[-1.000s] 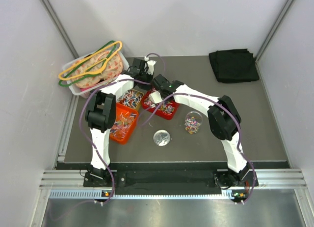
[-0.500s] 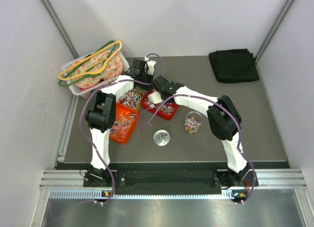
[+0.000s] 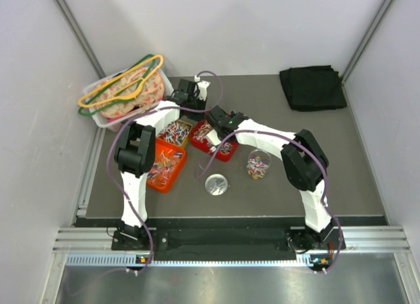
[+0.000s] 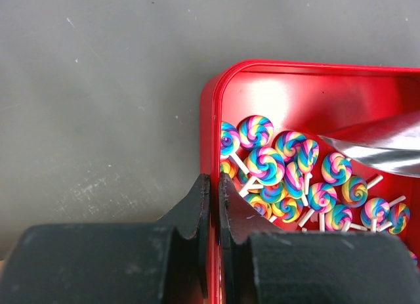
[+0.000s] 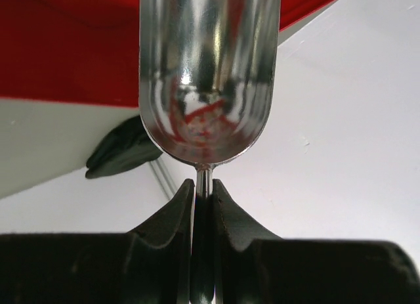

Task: Pack the candies
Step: Scoop the fake candies from the storage box.

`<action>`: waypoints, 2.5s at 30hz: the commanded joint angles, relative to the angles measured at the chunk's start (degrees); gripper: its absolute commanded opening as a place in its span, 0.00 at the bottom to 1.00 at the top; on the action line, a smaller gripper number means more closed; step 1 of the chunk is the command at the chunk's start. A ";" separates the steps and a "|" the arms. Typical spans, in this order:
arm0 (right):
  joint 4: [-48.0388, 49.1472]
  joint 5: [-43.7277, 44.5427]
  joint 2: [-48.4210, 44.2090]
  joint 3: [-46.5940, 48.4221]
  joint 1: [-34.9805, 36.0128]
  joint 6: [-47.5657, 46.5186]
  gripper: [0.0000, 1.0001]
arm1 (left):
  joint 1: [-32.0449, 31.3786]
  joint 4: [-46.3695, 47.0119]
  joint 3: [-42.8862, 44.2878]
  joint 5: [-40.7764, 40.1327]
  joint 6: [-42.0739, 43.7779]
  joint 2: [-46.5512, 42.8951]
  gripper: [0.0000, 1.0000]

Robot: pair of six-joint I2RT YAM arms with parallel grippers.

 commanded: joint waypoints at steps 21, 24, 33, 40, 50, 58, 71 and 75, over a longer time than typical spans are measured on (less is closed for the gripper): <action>-15.85 -11.76 12.69 12.34 2.23 7.86 0.00 | -2.05 4.65 4.54 3.58 -1.17 -3.10 0.00; -15.94 -12.99 13.13 12.34 2.67 7.42 0.00 | -2.05 4.82 4.28 4.02 -1.35 -2.83 0.00; -17.53 -18.97 12.96 11.03 2.67 4.79 0.00 | -2.14 5.26 3.49 5.78 -1.08 -2.92 0.00; -17.43 -23.63 9.45 5.57 2.67 -0.49 0.00 | -2.05 5.70 3.40 6.30 -1.00 -2.83 0.00; -18.22 -29.07 9.79 5.74 2.76 -2.51 0.00 | -2.14 6.32 3.57 6.48 -1.08 -2.31 0.00; -16.99 -33.74 12.07 8.20 2.67 1.78 0.00 | -2.14 5.97 3.83 6.30 -1.08 -2.22 0.00; -14.45 -31.31 16.65 11.28 3.99 21.56 0.00 | -2.14 5.70 4.10 6.48 -1.08 -2.40 0.00; -10.58 -27.85 16.83 10.49 3.99 26.12 0.00 | -2.14 5.53 4.27 6.30 -1.08 -2.31 0.00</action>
